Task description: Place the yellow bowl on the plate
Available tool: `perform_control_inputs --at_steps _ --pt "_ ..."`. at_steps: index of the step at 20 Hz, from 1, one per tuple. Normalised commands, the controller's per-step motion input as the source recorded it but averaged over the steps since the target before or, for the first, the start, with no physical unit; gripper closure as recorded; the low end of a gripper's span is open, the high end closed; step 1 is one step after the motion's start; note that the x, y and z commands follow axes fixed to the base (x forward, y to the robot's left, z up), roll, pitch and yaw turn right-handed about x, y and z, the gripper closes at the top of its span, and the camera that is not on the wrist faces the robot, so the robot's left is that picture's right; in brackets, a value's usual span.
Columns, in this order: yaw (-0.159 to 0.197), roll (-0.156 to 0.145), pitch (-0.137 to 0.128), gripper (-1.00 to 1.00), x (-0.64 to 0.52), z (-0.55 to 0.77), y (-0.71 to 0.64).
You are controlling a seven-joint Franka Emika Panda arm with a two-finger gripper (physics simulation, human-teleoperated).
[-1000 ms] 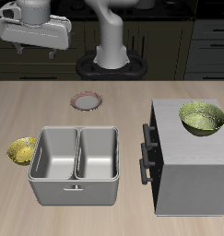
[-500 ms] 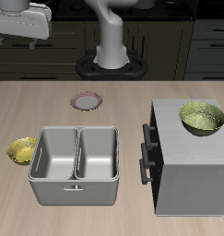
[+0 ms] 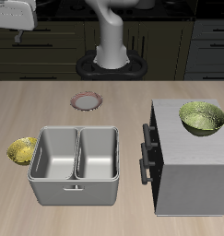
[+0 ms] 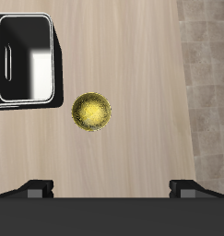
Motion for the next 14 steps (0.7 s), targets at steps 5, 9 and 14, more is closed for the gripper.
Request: perform_control_inputs --at_steps 5,9,14 --pt "0.008 0.000 -0.011 -1.00 0.10 0.13 -0.30" --pt "0.044 0.070 -0.017 -1.00 0.26 0.09 -0.07" --pt "-0.005 -0.001 0.001 -1.00 0.20 0.01 0.03"
